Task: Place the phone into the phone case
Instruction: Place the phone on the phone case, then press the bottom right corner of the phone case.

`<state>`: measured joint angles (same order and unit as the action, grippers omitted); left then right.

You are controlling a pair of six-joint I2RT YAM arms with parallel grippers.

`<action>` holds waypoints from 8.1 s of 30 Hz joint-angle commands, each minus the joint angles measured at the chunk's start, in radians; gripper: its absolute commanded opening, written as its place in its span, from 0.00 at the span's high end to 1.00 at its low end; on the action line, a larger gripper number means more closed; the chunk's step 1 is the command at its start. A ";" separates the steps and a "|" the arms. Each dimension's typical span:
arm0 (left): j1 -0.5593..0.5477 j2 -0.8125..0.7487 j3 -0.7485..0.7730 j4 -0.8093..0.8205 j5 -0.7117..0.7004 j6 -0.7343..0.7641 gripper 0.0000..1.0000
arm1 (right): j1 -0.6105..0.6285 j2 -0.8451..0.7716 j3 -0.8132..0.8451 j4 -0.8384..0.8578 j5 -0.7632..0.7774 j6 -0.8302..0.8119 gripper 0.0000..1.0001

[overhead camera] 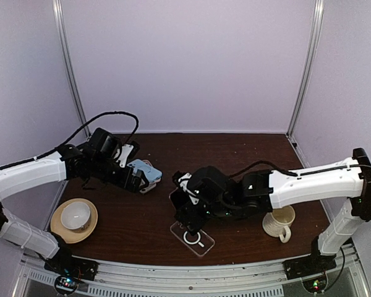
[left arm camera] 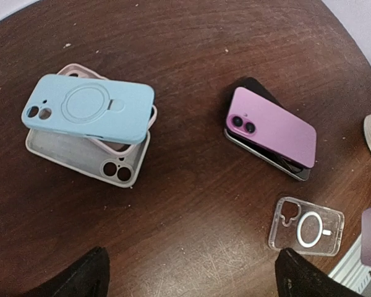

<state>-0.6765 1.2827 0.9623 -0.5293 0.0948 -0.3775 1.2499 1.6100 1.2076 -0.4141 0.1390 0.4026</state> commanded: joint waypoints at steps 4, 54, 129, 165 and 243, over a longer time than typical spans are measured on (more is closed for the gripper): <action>0.032 0.024 0.009 0.003 0.009 -0.058 0.02 | 0.031 0.053 -0.100 0.231 -0.040 -0.044 1.00; 0.032 0.018 -0.007 0.042 0.019 -0.004 0.02 | 0.091 0.209 0.076 -0.182 0.134 0.272 1.00; 0.032 0.000 -0.011 0.051 0.029 0.011 0.03 | 0.132 0.325 0.181 -0.316 0.167 0.179 0.18; 0.032 -0.007 -0.017 0.062 0.029 0.022 0.02 | 0.099 0.275 -0.081 -0.384 -0.034 0.338 0.92; 0.032 -0.017 -0.016 0.061 0.023 0.038 0.04 | 0.085 0.370 0.272 -0.360 -0.128 0.153 0.80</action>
<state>-0.6468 1.2881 0.9550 -0.5156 0.1261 -0.3569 1.3312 1.9362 1.4498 -0.8169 0.0349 0.5564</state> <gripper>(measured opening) 0.967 0.238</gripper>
